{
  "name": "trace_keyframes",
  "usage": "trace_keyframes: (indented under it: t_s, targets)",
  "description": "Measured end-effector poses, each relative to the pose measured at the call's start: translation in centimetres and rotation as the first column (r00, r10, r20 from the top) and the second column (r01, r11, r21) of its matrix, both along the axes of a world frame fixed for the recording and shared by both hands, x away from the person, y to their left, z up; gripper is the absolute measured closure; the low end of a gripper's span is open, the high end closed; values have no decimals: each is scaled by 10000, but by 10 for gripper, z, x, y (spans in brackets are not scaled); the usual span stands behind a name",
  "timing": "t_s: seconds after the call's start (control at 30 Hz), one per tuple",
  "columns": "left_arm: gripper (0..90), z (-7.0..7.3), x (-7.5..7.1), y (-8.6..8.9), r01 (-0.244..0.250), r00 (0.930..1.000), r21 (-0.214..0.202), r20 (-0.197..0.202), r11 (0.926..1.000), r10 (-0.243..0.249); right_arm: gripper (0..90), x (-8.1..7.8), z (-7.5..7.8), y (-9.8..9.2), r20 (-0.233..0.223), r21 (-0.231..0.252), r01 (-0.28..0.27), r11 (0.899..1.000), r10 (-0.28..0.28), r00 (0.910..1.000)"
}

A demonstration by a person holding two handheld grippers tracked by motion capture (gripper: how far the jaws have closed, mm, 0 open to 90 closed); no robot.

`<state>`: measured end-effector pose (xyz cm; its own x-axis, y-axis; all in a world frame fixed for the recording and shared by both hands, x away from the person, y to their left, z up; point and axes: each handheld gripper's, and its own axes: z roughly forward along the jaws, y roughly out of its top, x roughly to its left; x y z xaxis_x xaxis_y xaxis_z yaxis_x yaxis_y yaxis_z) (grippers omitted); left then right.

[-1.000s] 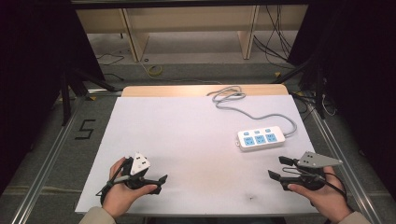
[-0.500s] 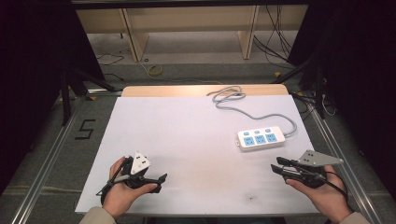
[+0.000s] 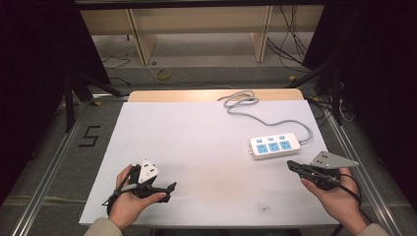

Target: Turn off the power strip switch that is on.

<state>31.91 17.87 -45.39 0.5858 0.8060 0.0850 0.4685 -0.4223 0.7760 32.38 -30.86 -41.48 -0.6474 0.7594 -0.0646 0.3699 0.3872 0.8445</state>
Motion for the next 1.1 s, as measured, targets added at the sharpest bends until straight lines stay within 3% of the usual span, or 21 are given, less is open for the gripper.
trace_keyframes:
  t_s: [1.1]
  targets:
    - [75, 0, 2, -5, 49, 10000, 8, 20, 10000, -49, 900, 38, 1, 6, -828, -80, 707, 9975, -711, 9940]
